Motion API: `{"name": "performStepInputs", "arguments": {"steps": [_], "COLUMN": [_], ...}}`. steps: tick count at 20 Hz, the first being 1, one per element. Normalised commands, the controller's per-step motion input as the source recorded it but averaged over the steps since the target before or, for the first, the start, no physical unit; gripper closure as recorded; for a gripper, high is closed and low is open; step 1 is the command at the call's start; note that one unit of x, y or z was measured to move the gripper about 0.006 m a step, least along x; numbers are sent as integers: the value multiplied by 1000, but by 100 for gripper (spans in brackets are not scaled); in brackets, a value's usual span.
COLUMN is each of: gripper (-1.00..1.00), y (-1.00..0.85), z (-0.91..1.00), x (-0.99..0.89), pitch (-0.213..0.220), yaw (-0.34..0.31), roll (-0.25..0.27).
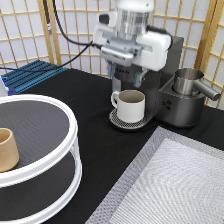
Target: Make coffee
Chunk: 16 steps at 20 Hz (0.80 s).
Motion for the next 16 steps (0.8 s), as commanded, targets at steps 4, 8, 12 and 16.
{"name": "performStepInputs", "arguments": {"steps": [4,8,12,16], "gripper": [-100,-100,-100,-100], "y": [-10,-552,-727,-517], "z": [794,764,673,755], "x": [-179,-19,-140,-277], "pitch": [-1,-5,-3,-40], "yaw": [128,133,97,70], "roll": [6,79,66,34]}}
